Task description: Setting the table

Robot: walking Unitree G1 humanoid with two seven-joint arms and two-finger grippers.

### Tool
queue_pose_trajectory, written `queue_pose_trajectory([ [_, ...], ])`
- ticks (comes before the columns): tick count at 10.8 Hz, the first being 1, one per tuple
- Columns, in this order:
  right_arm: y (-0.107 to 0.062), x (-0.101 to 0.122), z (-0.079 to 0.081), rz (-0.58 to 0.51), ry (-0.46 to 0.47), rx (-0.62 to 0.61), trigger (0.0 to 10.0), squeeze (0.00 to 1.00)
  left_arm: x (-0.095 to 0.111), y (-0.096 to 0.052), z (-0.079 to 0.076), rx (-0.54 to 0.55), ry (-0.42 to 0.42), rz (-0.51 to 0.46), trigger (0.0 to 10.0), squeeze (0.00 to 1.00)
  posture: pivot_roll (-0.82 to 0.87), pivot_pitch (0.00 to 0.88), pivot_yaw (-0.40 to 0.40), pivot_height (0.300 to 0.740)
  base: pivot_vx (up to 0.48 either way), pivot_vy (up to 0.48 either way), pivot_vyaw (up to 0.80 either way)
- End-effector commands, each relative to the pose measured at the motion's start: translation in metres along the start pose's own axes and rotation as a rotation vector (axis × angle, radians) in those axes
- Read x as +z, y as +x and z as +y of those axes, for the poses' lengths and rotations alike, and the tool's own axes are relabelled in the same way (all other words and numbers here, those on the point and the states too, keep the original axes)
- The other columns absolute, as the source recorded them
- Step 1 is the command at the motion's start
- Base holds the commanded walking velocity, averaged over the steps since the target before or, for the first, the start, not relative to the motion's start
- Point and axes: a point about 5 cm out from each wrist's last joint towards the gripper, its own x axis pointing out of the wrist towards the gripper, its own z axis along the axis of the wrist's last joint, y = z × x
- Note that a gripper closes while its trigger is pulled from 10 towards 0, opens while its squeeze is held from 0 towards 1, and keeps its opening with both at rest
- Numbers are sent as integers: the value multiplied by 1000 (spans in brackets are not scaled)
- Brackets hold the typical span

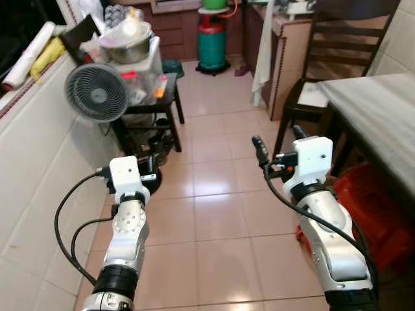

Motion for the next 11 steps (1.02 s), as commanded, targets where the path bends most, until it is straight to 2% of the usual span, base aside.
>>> queue_pose_trajectory([
  [1, 5, 7, 10, -34, 17, 39, 10000, 0, -2, 2, 13, 37, 15, 7, 10000, 0, -130, 41, 71, 740, 0, 480, 0],
  [6, 6, 8, 11, -47, 19, 40, 10000, 0, -2, 3, 13, 39, 11, 12, 10000, 0, -127, 34, 75, 740, 0, 454, 0],
  [7, 6, 7, 10, -45, 19, 39, 10000, 0, -2, 4, 10, -17, -37, 26, 10000, 0, -128, 31, 77, 740, 0, 0, 0],
  [11, 6, 6, 9, -42, 29, 39, 10000, 0, -11, 2, 15, -59, 14, 31, 10000, 0, -124, 25, 77, 740, 0, 0, 0],
])
